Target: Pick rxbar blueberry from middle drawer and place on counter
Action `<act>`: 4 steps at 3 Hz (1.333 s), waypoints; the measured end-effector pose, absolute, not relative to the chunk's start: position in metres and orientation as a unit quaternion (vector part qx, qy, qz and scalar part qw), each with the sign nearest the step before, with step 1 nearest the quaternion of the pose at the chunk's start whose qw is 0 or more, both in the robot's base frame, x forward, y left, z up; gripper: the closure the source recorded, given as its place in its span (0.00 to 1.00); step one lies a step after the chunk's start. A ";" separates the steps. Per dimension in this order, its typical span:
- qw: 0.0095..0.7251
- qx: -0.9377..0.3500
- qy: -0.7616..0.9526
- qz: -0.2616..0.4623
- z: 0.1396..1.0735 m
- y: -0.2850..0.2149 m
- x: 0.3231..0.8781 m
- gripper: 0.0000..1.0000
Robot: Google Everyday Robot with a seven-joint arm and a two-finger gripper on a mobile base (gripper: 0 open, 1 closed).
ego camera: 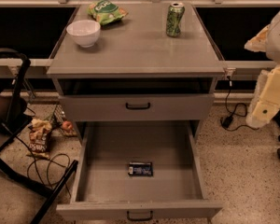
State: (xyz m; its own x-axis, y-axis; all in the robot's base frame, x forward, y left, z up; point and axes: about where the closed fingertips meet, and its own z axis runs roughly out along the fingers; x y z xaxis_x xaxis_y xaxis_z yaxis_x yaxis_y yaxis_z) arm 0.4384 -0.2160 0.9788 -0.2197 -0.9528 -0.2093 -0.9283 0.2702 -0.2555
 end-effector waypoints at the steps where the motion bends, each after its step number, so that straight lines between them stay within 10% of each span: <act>1: 0.164 -0.602 0.780 -0.034 0.974 -0.215 0.439 0.00; 4: 0.163 -0.578 0.799 0.048 0.787 -0.182 0.432 0.00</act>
Offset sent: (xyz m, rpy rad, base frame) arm 0.0100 0.0089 -0.1094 0.1444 0.1066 0.0002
